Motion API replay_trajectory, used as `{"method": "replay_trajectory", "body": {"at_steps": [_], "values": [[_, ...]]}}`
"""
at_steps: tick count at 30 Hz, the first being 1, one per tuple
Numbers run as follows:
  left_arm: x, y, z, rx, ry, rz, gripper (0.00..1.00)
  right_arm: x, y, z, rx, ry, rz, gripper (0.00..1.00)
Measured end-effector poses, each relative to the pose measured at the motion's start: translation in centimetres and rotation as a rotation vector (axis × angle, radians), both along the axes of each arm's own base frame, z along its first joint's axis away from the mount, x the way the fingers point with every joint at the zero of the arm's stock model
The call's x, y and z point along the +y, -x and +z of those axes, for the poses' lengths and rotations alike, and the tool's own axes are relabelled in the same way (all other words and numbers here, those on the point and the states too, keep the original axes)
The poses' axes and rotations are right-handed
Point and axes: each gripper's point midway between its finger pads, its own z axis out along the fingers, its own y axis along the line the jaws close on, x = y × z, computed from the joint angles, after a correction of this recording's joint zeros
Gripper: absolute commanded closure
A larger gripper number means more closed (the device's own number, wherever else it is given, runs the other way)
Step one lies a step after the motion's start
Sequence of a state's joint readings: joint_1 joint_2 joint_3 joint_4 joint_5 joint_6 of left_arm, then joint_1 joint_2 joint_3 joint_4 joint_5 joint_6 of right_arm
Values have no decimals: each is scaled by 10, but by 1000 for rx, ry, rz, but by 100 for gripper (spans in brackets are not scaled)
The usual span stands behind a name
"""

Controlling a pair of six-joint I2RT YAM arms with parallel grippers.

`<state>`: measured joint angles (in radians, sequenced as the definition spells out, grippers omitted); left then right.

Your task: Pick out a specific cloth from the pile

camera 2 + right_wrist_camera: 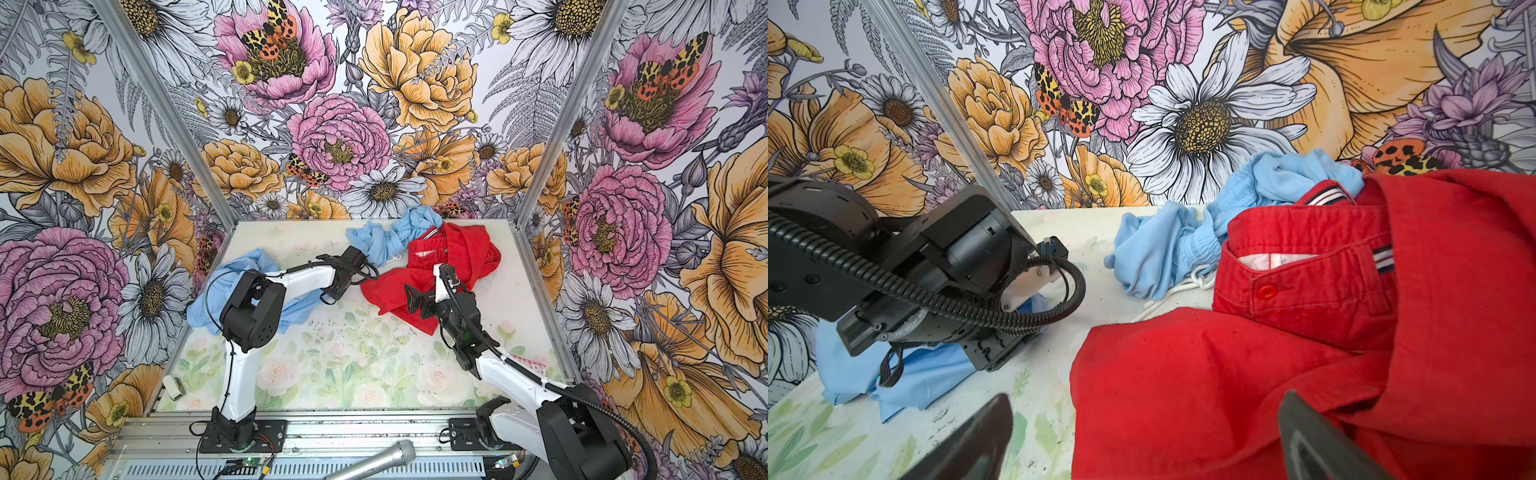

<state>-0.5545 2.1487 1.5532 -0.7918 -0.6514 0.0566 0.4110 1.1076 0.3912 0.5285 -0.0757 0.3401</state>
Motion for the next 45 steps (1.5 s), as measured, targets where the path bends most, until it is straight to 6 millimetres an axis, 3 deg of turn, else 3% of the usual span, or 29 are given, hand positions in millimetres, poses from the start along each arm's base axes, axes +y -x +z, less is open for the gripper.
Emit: {"method": "replay_trajectory", "body": {"at_steps": [3,4,6,9,16,19,21,24,29,32,38,41,45], "values": [[1,0,-1,11,39,18,94,0,0,2,-5,1,0,0],[0,0,0,9,62,28,100,0,0,2,-7,3,1,1],[0,-1,9,0,101,41,100,0,1,4,-13,4,1,0],[-8,-8,38,-55,195,48,100,0,1,5,-15,3,2,1],[-31,-15,153,-293,559,47,100,0,1,4,-12,4,2,1],[-15,-5,191,-389,677,76,100,0,1,5,-14,3,2,1],[15,5,200,-432,704,138,100,-1,1,6,-18,2,2,0],[76,21,190,-468,697,277,100,-1,2,8,-22,0,2,0],[179,53,157,-496,633,545,100,-1,2,8,-23,-1,2,1],[217,60,131,-466,592,658,100,-1,2,8,-23,-1,2,1],[233,53,67,-328,525,738,100,-1,2,8,-22,0,2,0],[239,53,54,-302,511,753,80,-1,2,8,-22,1,2,0],[249,53,59,-326,513,768,47,-1,1,6,-18,2,2,1]]}}
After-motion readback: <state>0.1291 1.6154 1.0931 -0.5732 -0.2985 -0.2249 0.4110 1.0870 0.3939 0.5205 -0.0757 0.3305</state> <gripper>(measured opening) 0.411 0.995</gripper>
